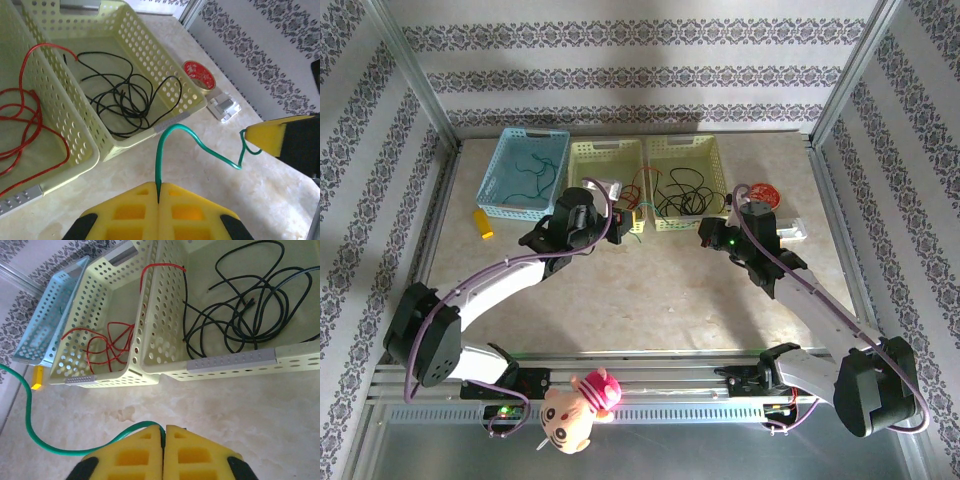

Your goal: Untangle the cables

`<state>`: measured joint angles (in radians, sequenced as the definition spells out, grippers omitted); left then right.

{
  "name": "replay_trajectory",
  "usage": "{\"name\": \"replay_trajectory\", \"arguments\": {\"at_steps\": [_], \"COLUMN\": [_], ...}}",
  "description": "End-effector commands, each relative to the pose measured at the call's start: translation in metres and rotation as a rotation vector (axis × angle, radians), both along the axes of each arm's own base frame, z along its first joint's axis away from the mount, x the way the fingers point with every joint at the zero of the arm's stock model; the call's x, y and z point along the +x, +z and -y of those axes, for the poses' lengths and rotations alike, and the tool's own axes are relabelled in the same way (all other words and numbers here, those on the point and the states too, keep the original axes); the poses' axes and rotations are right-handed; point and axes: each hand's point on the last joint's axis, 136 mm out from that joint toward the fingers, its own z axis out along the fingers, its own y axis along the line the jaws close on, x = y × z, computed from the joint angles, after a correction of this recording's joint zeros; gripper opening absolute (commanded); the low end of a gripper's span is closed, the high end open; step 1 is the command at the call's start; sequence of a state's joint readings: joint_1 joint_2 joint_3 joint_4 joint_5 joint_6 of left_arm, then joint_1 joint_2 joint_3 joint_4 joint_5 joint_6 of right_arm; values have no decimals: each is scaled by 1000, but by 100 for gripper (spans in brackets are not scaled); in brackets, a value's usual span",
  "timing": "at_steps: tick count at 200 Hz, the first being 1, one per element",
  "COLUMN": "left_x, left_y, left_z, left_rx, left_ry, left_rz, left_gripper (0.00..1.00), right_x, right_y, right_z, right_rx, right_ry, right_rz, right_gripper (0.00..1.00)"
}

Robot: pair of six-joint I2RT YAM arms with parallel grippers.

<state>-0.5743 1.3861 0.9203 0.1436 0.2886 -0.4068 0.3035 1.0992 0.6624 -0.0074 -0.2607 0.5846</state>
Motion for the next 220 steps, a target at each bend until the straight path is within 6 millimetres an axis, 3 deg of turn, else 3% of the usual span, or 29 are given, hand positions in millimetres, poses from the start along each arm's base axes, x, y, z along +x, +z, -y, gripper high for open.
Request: {"name": "replay_trajectory", "arguments": {"at_steps": [1, 11, 25, 60, 77, 91, 115, 199, 208, 220], "left_x": [5, 11, 22, 54, 66, 75, 89, 147, 153, 160], "left_y": [0, 0, 3, 14, 12, 12, 18, -4, -10, -20], "left_z": [-11, -19, -39, -128, -176, -203, -225, -326, -336, -345], "left_rx": [-2, -12, -17, -89, -164, -189, -200, -196, -187, -165], "left_ry": [44, 96, 201, 552, 695, 761, 793, 1167, 1206, 1241], "left_rz": [9, -4, -4, -1, -28, -30, -14, 13, 3, -14], "left_gripper": [0, 0, 0, 0, 0, 0, 0, 0, 5, 22], "right_x": [3, 5, 8, 11, 8, 0, -10, -16, -17, -17], "right_y": [-1, 2, 1, -5, 2, 13, 17, -1, -2, -2], "right_z": [-1, -3, 2, 19, 8, -15, -43, -53, -51, -47], "right_rx": [16, 29, 33, 80, 137, 202, 252, 164, 159, 147], "right_ry": [-1, 2, -41, -134, -73, 73, 231, 237, 231, 217], "right_rz": [-14, -16, -24, -38, -12, 6, -31, -71, -70, -65], "right_gripper": [29, 46, 54, 58, 60, 62, 64, 64, 64, 64]}}
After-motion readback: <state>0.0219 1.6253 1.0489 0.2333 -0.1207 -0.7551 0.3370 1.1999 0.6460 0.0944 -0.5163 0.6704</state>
